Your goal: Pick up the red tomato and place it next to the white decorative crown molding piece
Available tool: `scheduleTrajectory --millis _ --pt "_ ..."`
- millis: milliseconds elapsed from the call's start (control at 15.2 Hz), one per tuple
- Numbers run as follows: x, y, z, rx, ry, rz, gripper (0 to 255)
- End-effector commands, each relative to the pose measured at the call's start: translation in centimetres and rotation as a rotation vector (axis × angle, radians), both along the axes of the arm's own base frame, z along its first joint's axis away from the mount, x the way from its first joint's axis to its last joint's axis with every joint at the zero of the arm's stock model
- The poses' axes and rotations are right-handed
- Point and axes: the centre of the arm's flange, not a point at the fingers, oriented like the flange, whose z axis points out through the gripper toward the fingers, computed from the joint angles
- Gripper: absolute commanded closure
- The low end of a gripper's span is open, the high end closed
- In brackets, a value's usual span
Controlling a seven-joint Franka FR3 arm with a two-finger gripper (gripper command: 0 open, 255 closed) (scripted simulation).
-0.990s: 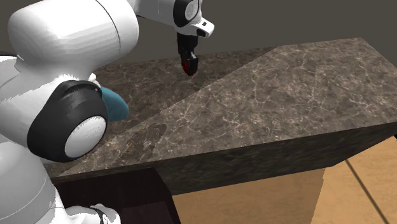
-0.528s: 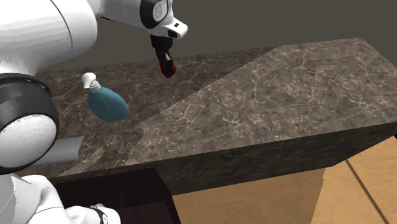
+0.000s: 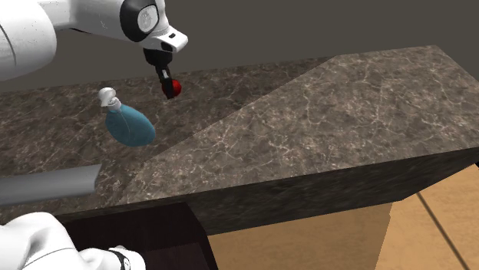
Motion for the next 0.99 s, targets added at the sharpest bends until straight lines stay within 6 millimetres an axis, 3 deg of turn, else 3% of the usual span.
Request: scheduleTrajectory --millis 0,924 --pt "-2.6 0.7 -0.1 0.000 0.000 -0.002 255" --pt "-20.5 5.2 0.0 0.000 0.000 -0.002 255"
